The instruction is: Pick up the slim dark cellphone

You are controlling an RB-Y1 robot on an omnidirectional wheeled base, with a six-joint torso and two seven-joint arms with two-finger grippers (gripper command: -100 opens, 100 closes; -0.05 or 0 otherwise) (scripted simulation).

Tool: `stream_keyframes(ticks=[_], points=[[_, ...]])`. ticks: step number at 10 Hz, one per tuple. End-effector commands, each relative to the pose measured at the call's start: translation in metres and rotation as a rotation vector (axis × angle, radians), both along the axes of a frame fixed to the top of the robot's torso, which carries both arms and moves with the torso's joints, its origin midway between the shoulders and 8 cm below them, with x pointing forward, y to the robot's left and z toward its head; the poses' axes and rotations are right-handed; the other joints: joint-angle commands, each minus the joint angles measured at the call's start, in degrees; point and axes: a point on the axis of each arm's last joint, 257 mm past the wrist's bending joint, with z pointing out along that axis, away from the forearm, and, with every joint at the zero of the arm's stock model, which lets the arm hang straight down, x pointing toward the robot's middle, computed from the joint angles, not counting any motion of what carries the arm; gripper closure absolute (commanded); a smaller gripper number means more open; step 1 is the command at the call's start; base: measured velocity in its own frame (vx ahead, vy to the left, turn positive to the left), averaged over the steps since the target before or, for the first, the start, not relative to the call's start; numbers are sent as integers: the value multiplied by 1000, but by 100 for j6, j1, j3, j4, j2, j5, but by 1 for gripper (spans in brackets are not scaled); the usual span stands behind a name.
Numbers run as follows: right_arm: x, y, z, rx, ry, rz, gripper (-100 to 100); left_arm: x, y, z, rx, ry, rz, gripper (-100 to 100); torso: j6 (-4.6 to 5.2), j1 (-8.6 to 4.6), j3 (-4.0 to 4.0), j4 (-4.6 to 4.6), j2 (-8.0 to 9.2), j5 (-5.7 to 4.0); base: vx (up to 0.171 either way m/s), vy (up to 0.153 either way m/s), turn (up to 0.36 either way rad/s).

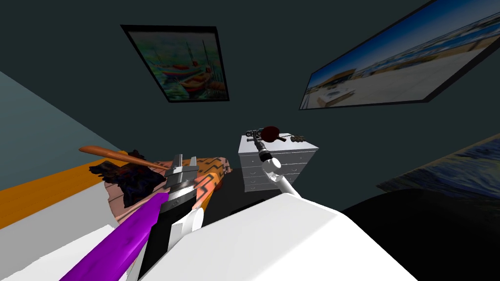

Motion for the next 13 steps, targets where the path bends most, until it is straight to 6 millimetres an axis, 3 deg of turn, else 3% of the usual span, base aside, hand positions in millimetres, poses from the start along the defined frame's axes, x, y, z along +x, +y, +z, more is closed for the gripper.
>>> stream_keyframes(ticks=[1, 13], points=[[3, 6, -4, 45, 15, 31, -100, 0, 0, 0, 0, 0, 0, 0, 0, 0, 0, 0, 0, 0, 26, -7, -43], [22, 47, -27, 312, 124, 228, -100, 0, 0, 0, 0, 0, 0, 0, 0, -7, -4, -2, -6, -1, 29, -14, -37]])
